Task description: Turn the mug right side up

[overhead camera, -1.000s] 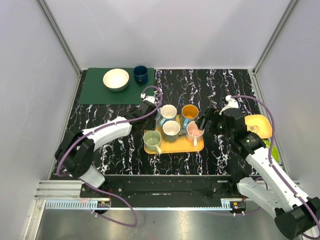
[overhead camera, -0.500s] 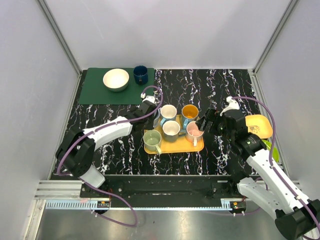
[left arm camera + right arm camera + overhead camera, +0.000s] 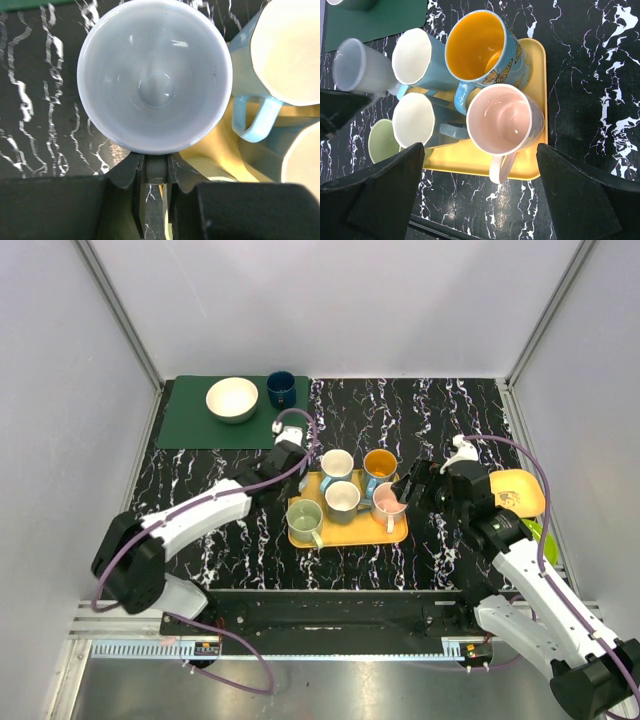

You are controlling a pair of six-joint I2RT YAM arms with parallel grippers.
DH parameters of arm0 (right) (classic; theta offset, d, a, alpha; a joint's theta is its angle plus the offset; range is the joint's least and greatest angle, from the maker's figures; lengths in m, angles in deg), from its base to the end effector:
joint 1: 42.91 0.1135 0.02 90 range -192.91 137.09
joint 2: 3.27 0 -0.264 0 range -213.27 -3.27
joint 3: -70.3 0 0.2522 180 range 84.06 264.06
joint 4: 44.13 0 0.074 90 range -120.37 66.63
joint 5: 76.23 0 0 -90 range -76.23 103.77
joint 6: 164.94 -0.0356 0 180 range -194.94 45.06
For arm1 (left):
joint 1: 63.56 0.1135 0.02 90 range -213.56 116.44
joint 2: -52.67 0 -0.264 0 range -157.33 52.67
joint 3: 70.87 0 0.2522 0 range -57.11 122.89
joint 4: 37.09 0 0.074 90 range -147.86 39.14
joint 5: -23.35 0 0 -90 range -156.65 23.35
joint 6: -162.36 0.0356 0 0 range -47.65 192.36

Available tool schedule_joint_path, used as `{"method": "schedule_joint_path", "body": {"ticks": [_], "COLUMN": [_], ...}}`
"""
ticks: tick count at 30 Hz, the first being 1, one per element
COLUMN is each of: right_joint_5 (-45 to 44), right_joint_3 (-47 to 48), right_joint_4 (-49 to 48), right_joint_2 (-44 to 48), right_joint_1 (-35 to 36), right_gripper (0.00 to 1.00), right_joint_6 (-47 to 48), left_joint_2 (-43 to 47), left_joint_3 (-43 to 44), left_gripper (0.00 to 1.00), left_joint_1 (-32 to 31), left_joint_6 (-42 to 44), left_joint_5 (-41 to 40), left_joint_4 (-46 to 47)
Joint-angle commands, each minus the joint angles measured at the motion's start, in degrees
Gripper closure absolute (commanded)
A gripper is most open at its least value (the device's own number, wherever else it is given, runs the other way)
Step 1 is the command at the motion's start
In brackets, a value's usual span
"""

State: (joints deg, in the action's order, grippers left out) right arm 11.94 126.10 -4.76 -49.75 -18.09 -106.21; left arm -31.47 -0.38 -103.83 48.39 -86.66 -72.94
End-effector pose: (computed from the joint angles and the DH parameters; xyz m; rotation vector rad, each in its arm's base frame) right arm 0.1656 0.0753 0.2909 0.1403 2.1396 0.5512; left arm 0.2428 -0.1897 0.2349 0.1829 2.3624 -0.1105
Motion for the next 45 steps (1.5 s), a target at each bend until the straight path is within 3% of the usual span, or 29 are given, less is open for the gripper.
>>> {"method": "schedule_joint_path", "body": {"ticks": [1, 6, 9, 16, 21, 25, 29, 34, 39, 45], "right_joint_5": [0.86, 1.65, 7.34, 24.30, 34.59, 40.84, 43.31, 40.33, 41.55, 42.61], "right_joint_3": [2.34, 5.15, 7.00, 6.31, 3.05, -1.25, -1.08, -2.05, -0.21, 3.57], "right_joint_4": [-0.56, 0.15, -1.34, -15.81, -29.10, -45.24, -50.47, -58.65, -64.52, -63.31], "right_joint_2": [1.04, 1.65, 2.53, 4.02, 2.80, 1.22, -1.15, -3.88, -11.59, -16.71], "right_joint_1": [0.32, 0.32, 0.14, 0.23, 0.23, 0.23, 0.23, 0.23, 0.23, 0.23], "right_gripper": [0.00, 0.00, 0.00, 0.05, 0.11, 0.16, 0.16, 0.17, 0.25, 0.27], "right_joint_6": [-0.64, -0.55, -0.46, -10.80, -19.86, -28.12, -31.83, -34.83, -37.37, -36.76], "left_joint_2": [10.81, 17.33, 22.08, 26.66, 26.13, 24.12, 23.14, 21.48, 21.65, 22.26], "left_joint_3": [2.51, 5.93, 6.55, 3.92, -1.61, -5.48, -9.00, -14.80, -14.89, -14.89], "left_gripper": [1.00, 1.00, 1.00, 1.00, 1.00, 1.00, 1.00, 1.00, 1.00, 1.00], "left_joint_1": [0.02, 0.10, 0.19, 1.60, 2.82, 4.15, 4.15, 3.97, 3.36, 3.18], "left_joint_6": [1.55, 1.99, 1.03, -11.42, -23.38, -35.24, -41.23, -48.97, -48.54, -47.23], "left_joint_5": [-8.11, -8.30, -1.72, 29.08, 41.78, 44.97, 43.31, 38.12, 38.46, 39.34], "left_joint_4": [3.28, 2.22, 5.46, 23.79, 40.60, 55.45, 63.81, 76.65, 75.53, 73.51]}}
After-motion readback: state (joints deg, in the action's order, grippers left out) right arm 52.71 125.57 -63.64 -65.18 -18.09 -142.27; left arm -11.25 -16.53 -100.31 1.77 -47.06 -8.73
